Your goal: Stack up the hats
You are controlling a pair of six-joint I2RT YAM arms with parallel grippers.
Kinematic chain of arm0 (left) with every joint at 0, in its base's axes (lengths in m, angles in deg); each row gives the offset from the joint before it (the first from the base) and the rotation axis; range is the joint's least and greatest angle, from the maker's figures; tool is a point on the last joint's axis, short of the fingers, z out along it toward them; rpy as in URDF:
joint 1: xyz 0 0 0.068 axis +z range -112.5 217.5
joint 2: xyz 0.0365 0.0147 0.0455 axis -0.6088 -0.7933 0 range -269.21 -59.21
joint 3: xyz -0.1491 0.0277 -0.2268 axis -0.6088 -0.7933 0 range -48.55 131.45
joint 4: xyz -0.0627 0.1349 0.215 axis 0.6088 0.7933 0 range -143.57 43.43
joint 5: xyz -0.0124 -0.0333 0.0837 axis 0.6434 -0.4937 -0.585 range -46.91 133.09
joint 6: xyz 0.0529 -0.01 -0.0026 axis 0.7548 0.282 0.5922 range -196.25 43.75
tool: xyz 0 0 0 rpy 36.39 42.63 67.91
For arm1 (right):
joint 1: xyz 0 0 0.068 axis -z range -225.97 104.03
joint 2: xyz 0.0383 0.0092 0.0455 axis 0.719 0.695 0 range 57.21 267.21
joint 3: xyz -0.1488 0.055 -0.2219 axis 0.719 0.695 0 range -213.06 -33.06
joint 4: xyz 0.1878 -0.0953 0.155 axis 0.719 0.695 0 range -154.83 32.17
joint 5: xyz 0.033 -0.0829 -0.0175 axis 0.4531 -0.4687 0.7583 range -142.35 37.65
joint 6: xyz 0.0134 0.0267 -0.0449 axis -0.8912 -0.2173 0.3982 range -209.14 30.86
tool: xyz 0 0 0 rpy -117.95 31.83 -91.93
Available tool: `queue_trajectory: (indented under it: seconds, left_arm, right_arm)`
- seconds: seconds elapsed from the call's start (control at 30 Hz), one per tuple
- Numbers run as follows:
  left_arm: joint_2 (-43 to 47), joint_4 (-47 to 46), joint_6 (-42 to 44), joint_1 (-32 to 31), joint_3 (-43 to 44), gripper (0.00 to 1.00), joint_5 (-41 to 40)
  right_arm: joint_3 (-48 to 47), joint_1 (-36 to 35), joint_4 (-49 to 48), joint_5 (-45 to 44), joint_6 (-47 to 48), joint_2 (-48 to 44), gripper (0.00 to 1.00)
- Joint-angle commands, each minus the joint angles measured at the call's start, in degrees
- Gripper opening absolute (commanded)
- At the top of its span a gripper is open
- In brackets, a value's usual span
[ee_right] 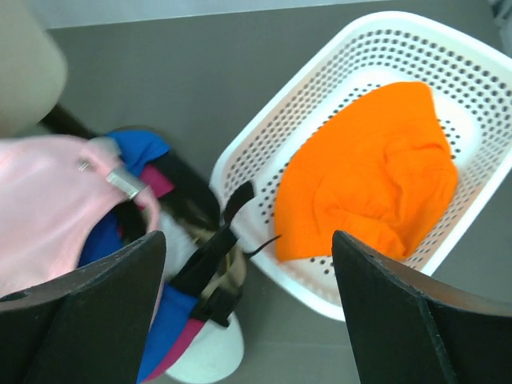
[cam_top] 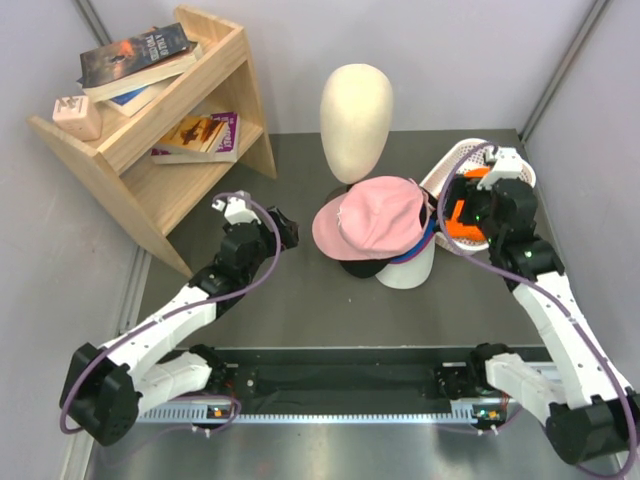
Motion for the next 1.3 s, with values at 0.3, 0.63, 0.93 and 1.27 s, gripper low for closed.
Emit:
queue_trajectory:
  seconds: [0.3,0.63,0.93,1.27]
  left_arm:
    - [2.5,10.3,7.0,5.0,13.1,0.99,7.1]
    - [-6.1,7.7,14.3,9.9,22.0,0.99,-4.9]
    - [-17.0,21.9,7.9,10.5,33.3,0.99,0.7]
    - [-25.1,34.7,7.2,10.5,47.5,0.99,3.8]
  right_arm:
    - [-12.5,14.9,-3.8,5.7,-2.3,23.2,0.84]
    - [-35.5,15.9,2.0,-5.1,-9.4,51.2,0.82]
    - [-52.9,16.6,14.7,-18.3,-16.1,65.1,0.81]
    - [-47.5,16.7,20.7,-14.7,-13.5,69.3,0.72]
